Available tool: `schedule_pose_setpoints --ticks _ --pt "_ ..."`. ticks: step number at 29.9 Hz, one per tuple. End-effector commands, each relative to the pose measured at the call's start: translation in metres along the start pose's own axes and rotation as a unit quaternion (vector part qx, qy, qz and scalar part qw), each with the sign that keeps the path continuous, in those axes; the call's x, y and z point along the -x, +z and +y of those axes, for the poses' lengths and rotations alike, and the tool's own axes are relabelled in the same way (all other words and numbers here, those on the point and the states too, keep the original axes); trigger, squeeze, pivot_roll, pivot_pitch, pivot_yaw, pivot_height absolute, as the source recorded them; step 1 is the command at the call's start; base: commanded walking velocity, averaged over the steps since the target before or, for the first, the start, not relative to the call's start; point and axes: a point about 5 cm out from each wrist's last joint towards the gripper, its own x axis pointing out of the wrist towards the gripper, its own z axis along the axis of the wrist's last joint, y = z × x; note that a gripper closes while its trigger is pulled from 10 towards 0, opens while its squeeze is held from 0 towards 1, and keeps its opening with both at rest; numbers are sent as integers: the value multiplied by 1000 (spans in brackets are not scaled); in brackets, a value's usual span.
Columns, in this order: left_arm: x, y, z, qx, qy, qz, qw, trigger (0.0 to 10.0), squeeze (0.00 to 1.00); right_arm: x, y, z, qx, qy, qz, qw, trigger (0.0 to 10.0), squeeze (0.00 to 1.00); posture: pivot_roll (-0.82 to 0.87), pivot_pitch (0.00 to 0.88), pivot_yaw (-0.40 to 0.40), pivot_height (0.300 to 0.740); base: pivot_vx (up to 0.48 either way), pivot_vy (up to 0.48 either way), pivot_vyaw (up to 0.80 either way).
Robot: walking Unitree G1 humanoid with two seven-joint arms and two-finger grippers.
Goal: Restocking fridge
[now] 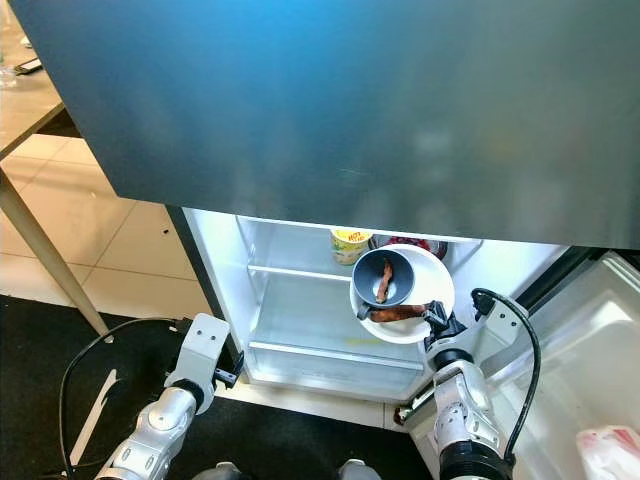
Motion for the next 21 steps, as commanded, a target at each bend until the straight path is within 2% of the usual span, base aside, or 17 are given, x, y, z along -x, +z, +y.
schedule_pose_setpoints --ticks 1,4,8,14,21 --pt "5 -7 5 -5 3 11 1000 10000 0 1 4 0 6 6 -15 1000 10000 0 -49 129 -5 740 0 0 0" --pt "5 -8 6 -4 3 11 1000 10000 0 1 4 0 6 7 -15 1000 10000 0 -49 129 -5 740 0 0 0" --pt "15 -25 12 -15 -22 26 999 10000 0 2 -2 0 21 4 -8 1000 10000 0 -43 131 -4 740 0 0 0" --pt "20 -34 20 -26 -21 40 999 10000 0 3 -5 1 24 6 0 1000 10000 0 -40 133 -3 740 0 0 0" --pt "18 -32 20 -24 -17 37 999 10000 0 3 -7 0 30 5 6 1000 10000 0 -42 129 -6 715 0 0 0"
